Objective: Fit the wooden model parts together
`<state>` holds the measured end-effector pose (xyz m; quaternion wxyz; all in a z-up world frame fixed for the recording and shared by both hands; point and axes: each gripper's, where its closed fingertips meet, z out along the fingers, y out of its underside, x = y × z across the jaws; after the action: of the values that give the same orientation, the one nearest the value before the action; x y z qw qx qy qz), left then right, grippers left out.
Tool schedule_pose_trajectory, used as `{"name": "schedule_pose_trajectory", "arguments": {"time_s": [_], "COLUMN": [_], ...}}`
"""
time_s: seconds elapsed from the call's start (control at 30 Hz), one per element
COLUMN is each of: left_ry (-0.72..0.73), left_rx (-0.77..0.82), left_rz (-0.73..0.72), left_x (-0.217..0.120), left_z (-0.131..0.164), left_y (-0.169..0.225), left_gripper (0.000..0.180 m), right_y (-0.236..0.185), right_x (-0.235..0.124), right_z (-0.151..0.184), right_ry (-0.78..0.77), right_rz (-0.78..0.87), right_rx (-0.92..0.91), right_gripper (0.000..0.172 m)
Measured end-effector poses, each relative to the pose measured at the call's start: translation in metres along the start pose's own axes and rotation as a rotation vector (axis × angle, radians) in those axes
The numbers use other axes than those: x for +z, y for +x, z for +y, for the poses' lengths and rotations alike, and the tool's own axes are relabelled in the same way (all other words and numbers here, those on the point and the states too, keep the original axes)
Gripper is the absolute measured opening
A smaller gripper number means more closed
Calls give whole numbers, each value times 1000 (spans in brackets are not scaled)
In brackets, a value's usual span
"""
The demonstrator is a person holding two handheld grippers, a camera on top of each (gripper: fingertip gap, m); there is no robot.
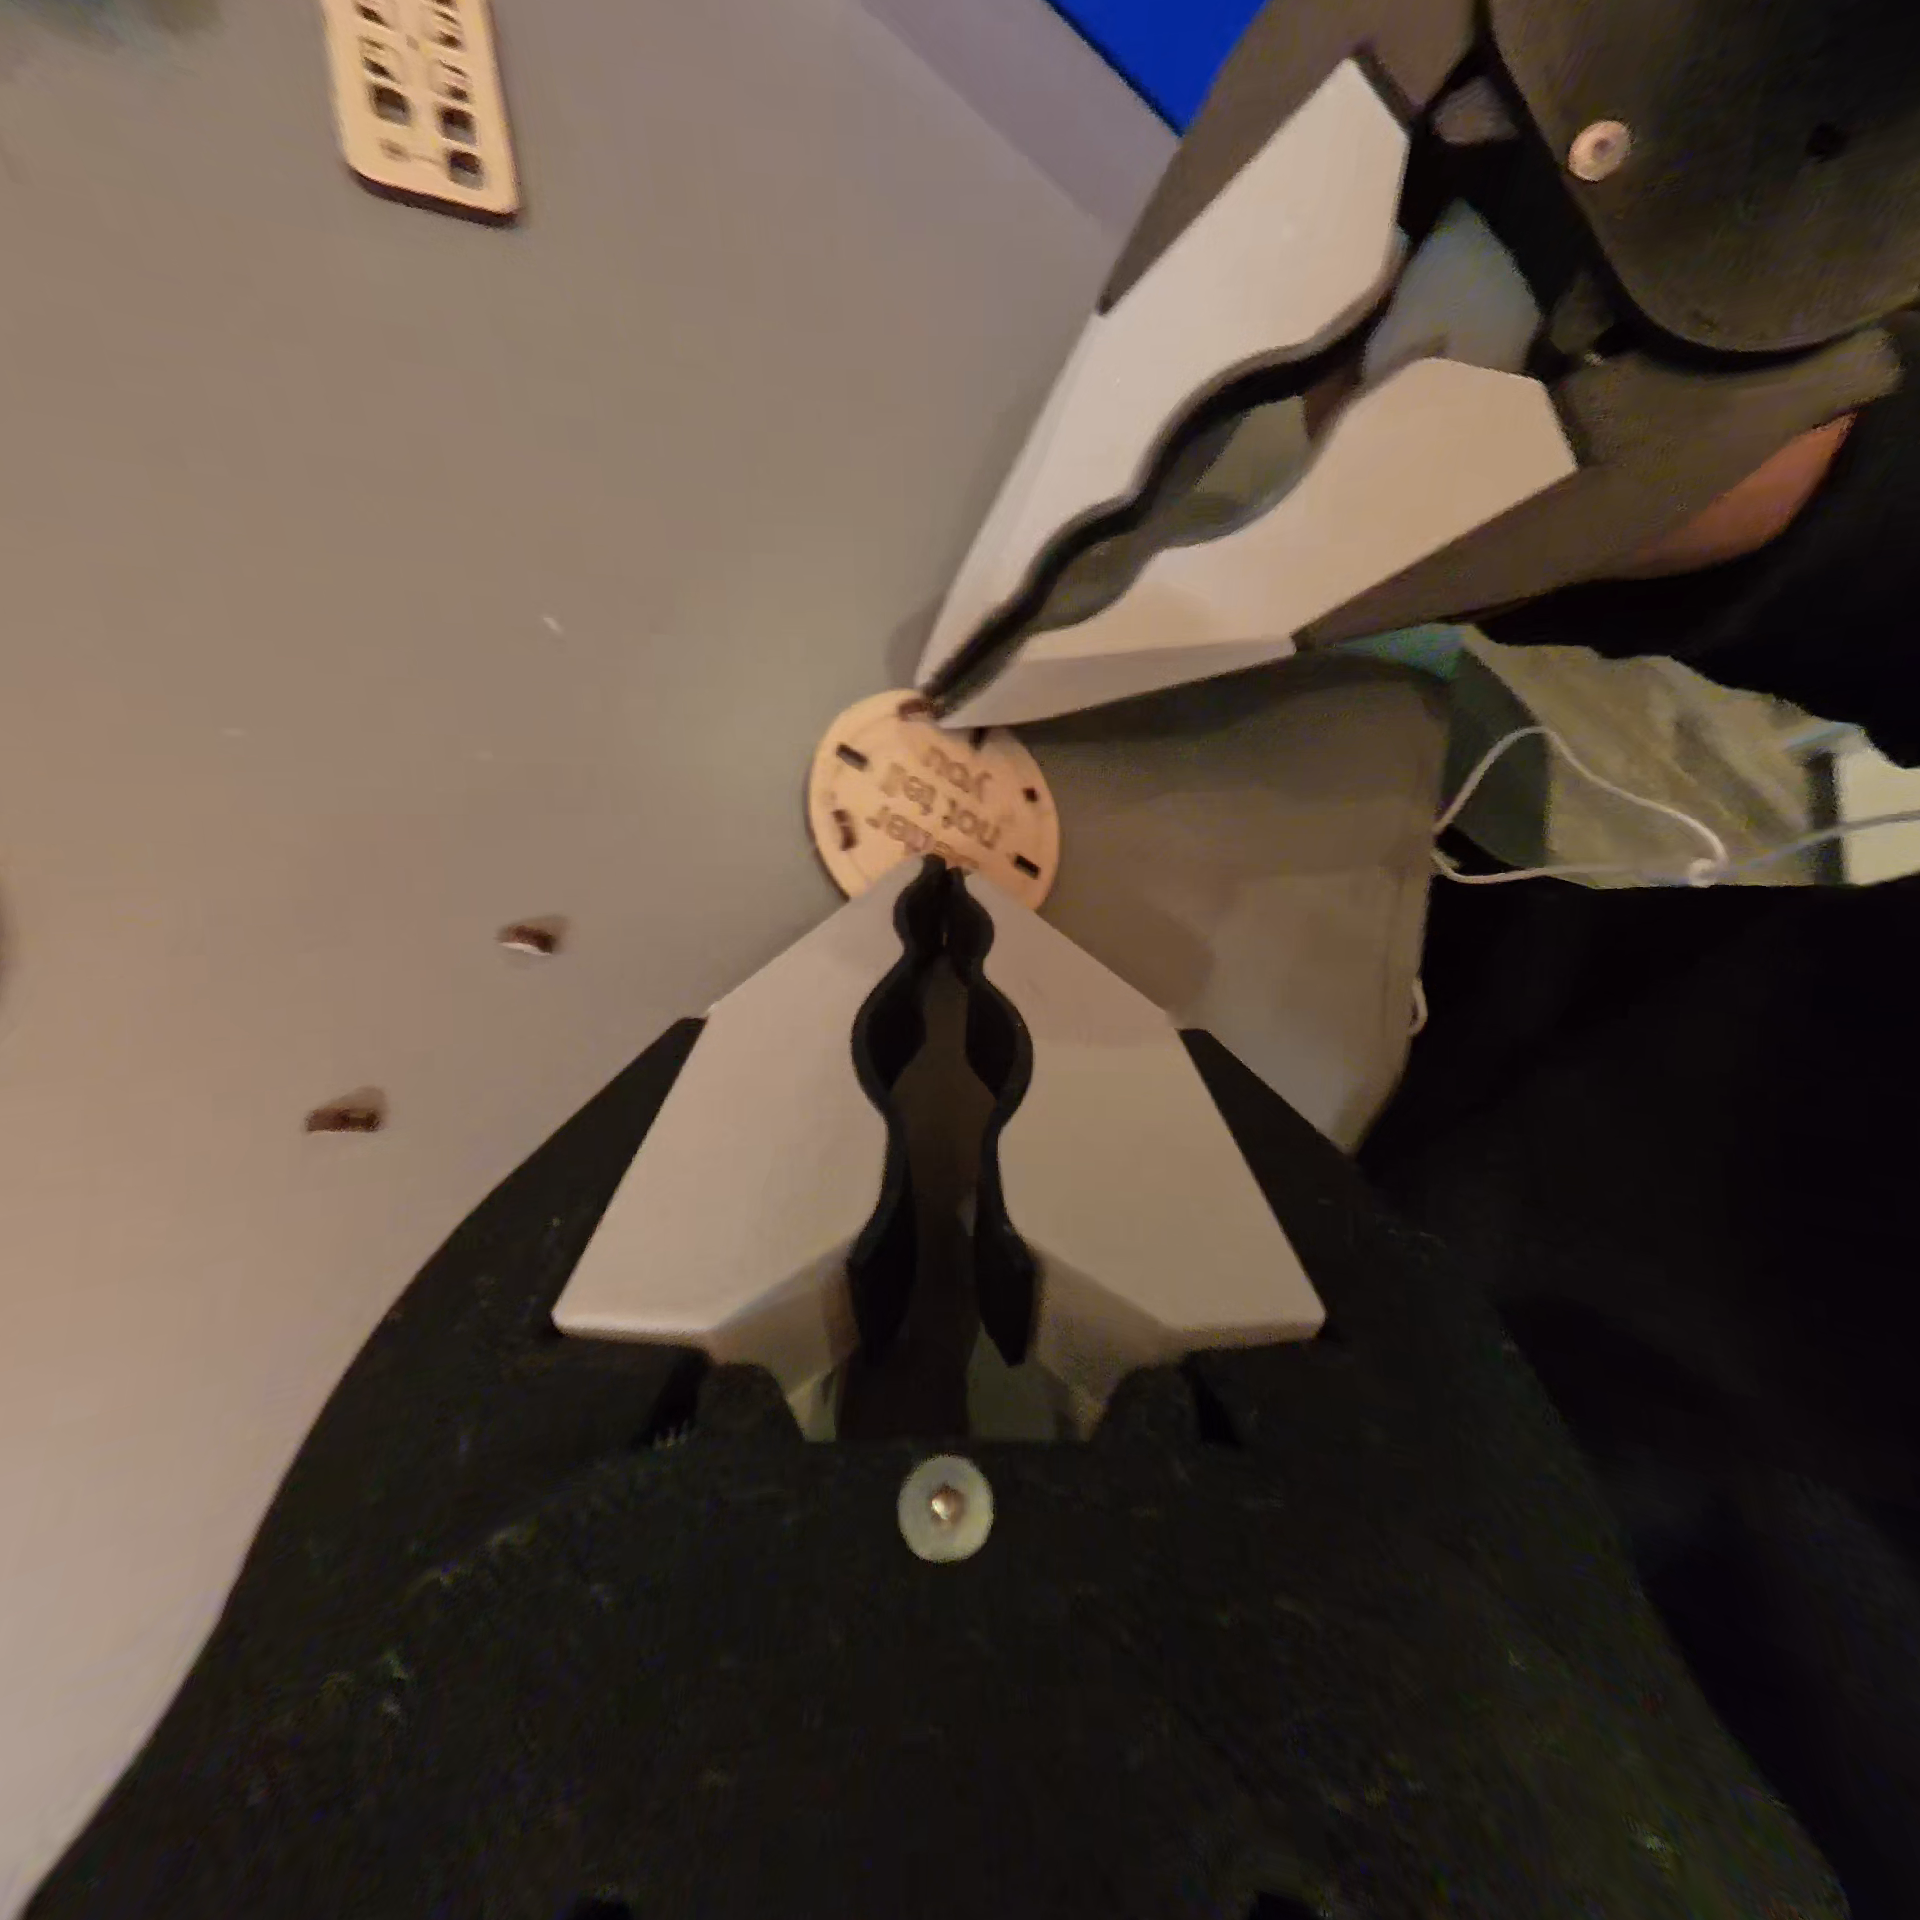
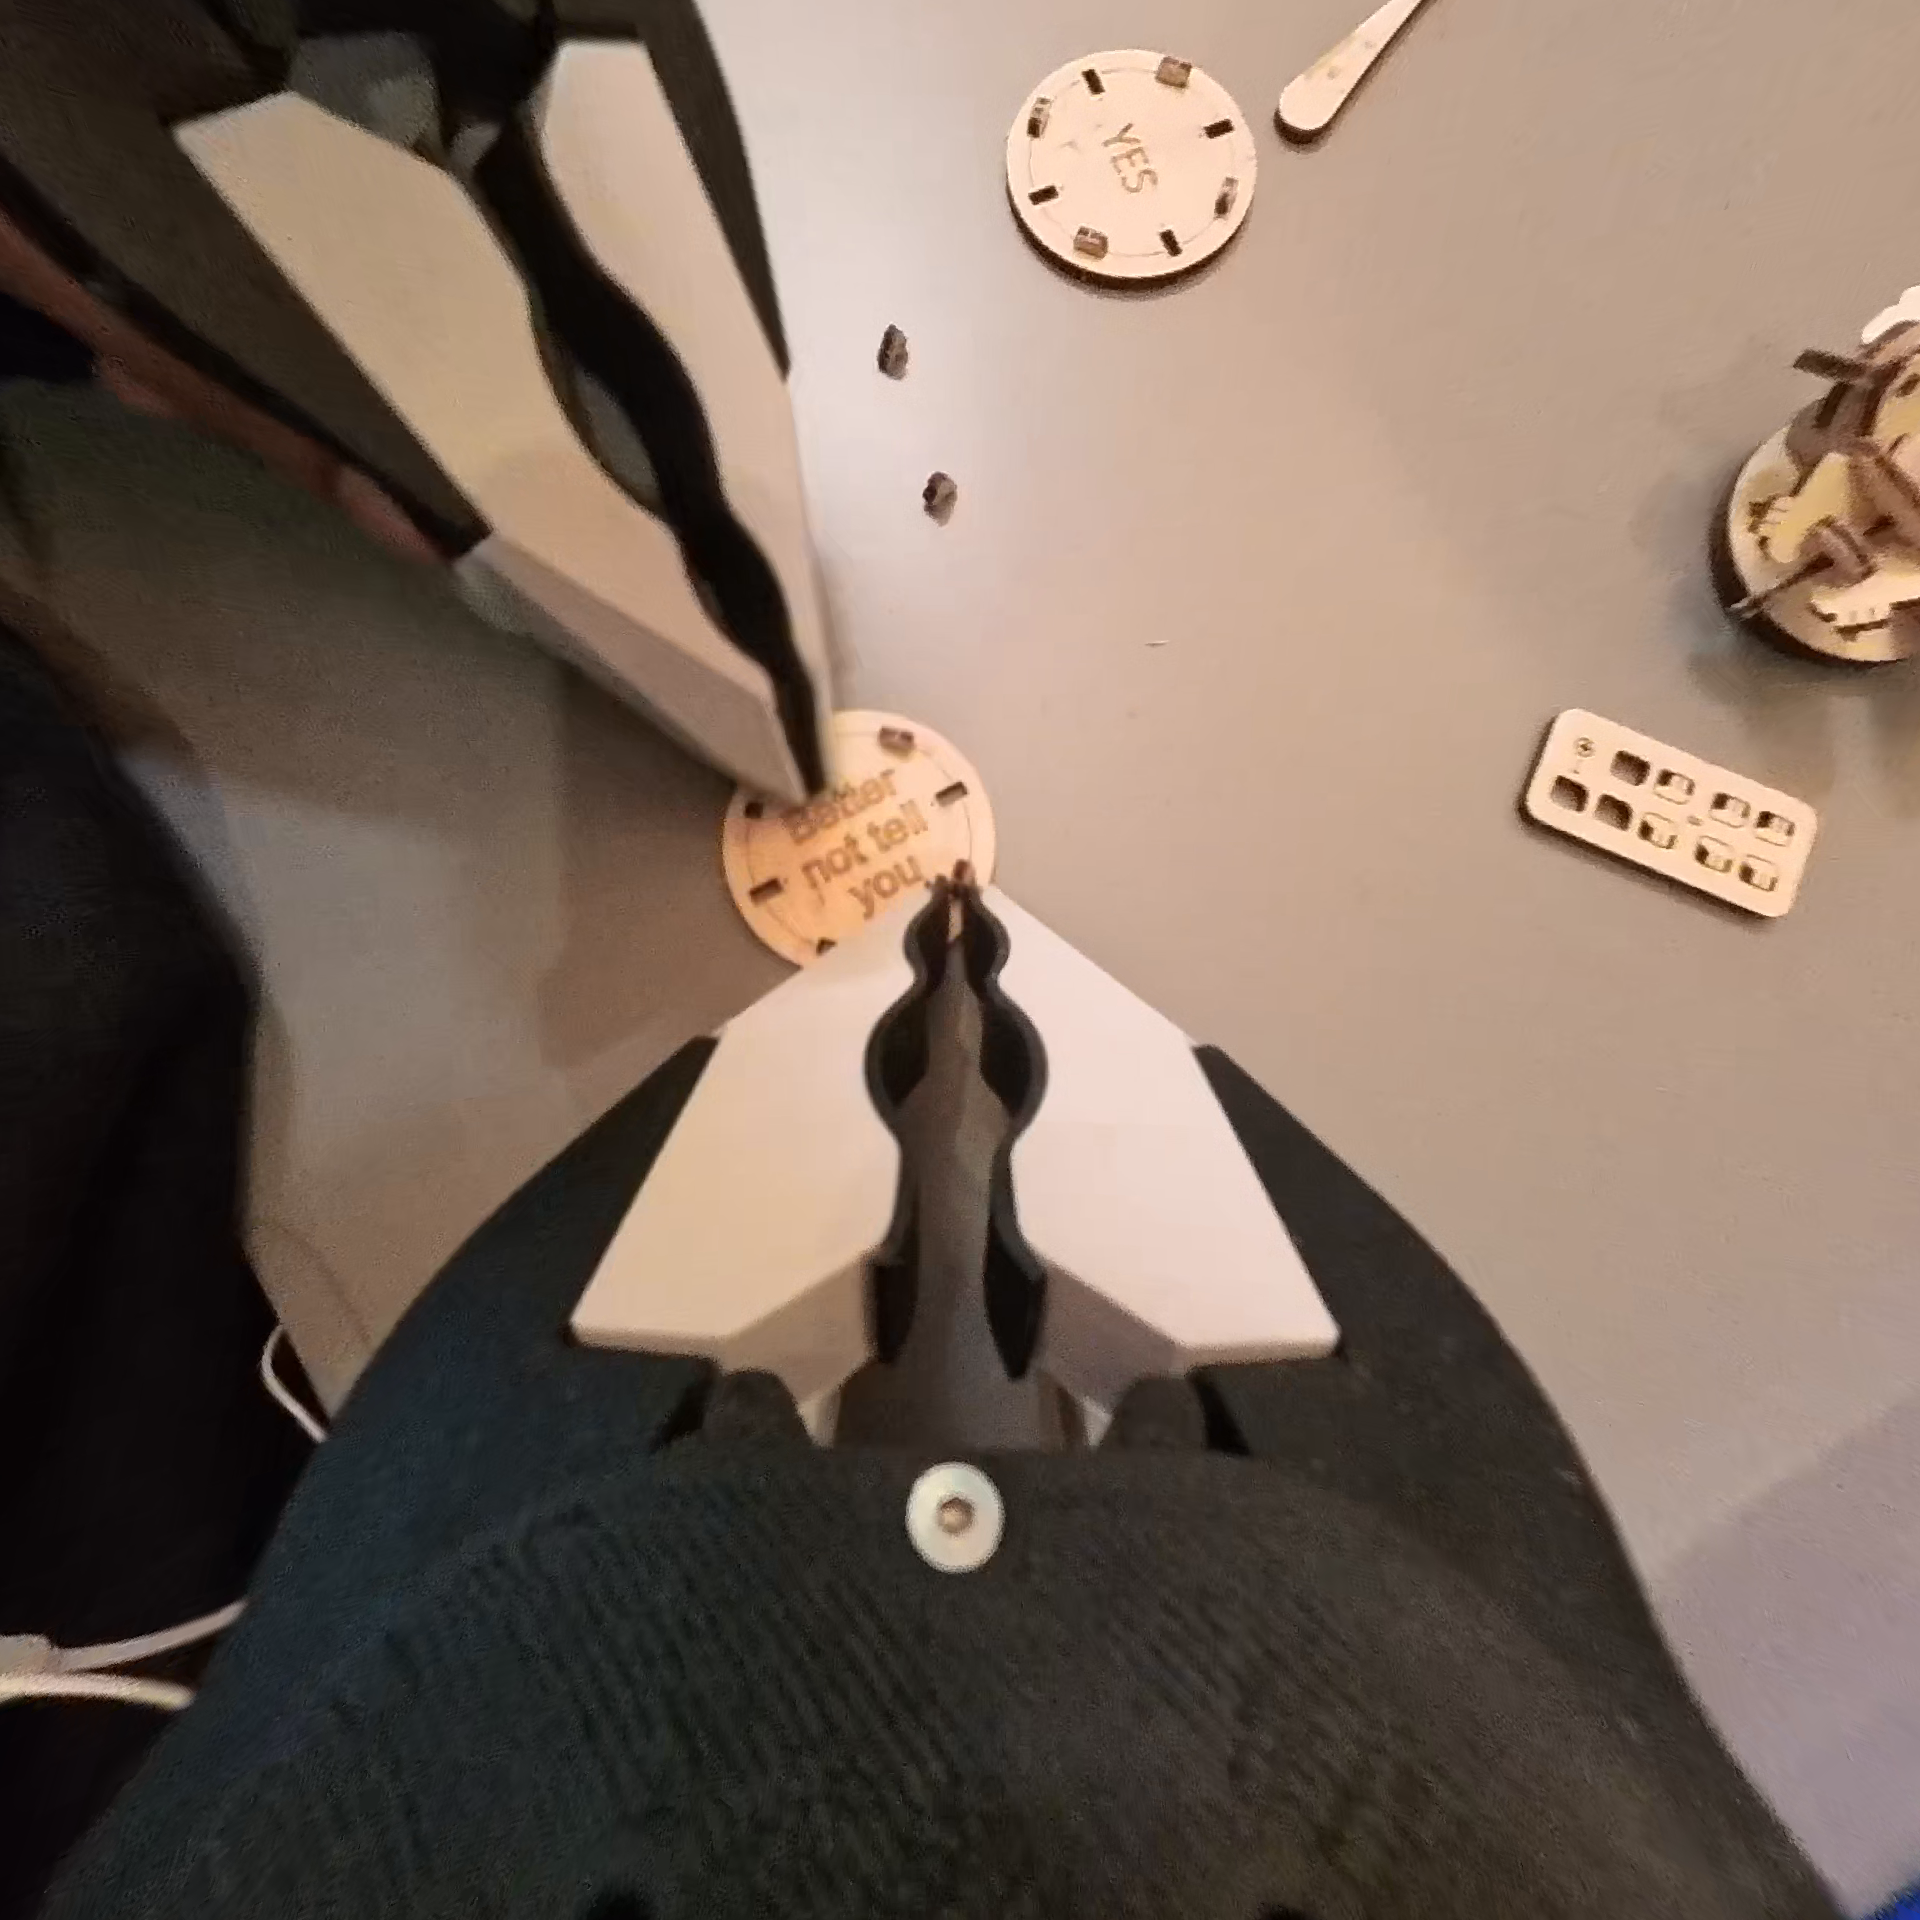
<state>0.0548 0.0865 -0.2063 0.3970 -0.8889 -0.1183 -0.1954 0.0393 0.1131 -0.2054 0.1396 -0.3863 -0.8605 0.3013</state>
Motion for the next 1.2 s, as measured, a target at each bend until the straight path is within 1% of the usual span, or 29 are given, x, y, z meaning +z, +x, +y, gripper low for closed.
{"name": "schedule_pose_trajectory", "arguments": {"time_s": [0.13, 0.27, 0.33, 0.47, 0.53, 0.63, 0.83, 0.9, 0.97, 1.1, 1.13, 1.2], "left_ry": [6, 82, 110, 77, 61, 31, 28, 26, 24, 24, 25, 26], "left_rx": [39, 90, 89, 86, 75, 51, 36, 43, 47, 21, 12, 1], "left_rz": [2, 27, 8, -97, -123, -129, -116, -123, -129, -105, -97, -87], "left_x": [-1, -5, -2, 6, 8, 11, 11, 11, 11, 11, 11, 11], "left_z": [1, -9, -16, -16, -14, -11, -10, -10, -9, -9, -9, -9], "left_y": [7, 18, 19, 8, 3, 0, 0, 0, 0, 0, 0, 0], "left_gripper": [0, 0, 0, 0, 0, 0, 0, 0, 0, 0, 0, 0], "right_y": [0, 1, 0, -2, -2, -2, -1, -1, 0, 9, 11, 10], "right_x": [0, -1, 0, 3, 3, 4, 7, 7, 7, -8, -12, -14], "right_z": [0, 2, 0, -3, -4, -6, -7, -7, -8, -23, -26, -27], "right_ry": [-12, -32, -26, -7, -3, 2, 2, 7, 29, 178, 203, 222], "right_rz": [7, 17, 1, -22, -16, -8, -15, -26, -61, -209, -247, -291], "right_rx": [-14, -37, -18, 4, -1, -3, 21, 55, 130, 397, 444, 481], "right_gripper": [1, 3, 3, 3, 3, 3, 1, 1, 1, 0, 0, 0]}}
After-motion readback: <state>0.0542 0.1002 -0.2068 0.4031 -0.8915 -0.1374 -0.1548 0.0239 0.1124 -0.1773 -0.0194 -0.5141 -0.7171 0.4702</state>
